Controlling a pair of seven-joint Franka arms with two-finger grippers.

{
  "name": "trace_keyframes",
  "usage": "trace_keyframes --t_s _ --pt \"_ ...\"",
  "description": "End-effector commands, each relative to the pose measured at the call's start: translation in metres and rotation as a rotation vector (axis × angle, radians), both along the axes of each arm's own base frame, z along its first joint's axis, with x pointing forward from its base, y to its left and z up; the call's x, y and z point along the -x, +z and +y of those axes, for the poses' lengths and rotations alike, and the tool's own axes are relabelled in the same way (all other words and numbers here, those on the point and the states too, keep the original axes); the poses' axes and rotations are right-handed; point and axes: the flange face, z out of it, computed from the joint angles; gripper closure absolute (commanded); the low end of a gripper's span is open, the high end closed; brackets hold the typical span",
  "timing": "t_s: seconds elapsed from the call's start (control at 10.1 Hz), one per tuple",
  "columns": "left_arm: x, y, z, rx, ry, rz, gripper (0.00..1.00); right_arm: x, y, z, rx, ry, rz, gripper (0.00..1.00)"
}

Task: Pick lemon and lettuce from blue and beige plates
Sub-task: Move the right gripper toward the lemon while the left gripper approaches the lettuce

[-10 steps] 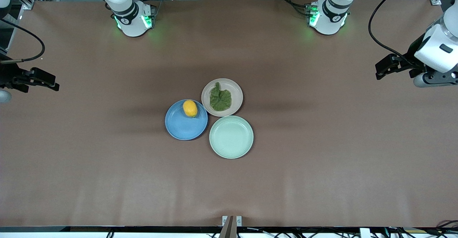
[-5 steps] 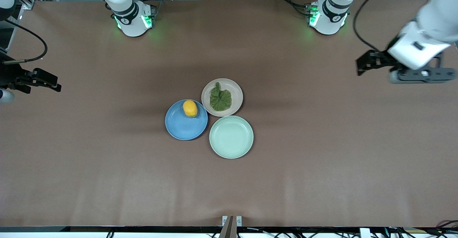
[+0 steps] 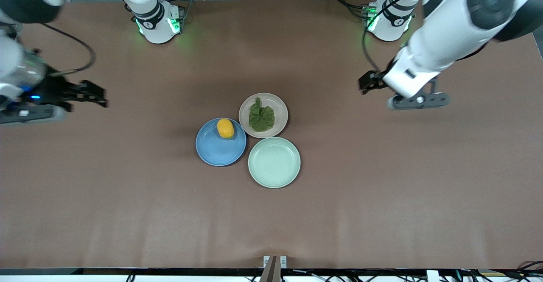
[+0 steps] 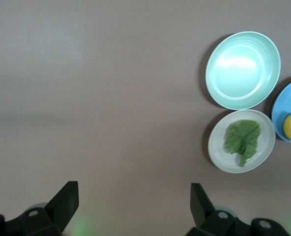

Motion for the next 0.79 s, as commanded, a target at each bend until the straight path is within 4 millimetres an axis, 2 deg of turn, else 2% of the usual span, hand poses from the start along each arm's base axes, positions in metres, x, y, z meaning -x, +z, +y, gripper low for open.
trace_keyframes --t_s 0.0,0.1,0.3,0.4,0.59,0.69 --pt "0.02 -0.038 -0.063 -0.007 0.076 0.03 0.0 0.022 -0.04 0.08 -0.028 -0.002 0.066 0.0" --pt "0.023 -0.056 -0.086 -0.009 0.109 0.036 0.0 0.032 -0.062 0.122 -0.021 0.046 0.09 0.0" --pt "0.032 -0.097 -0.134 -0.001 0.206 0.051 0.0 0.047 -0.109 0.191 -0.012 0.158 0.124 0.0" --pt "0.033 -0.119 -0.149 0.002 0.25 0.063 0.0 0.054 -0.136 0.224 -0.012 0.205 0.127 0.0" --pt "0.029 -0.158 -0.16 -0.011 0.279 0.118 0.0 0.069 -0.195 0.254 -0.039 0.244 0.083 0.0" --pt "0.032 -0.17 -0.166 -0.019 0.282 0.132 0.0 0.076 -0.223 0.256 -0.055 0.245 0.077 0.0"
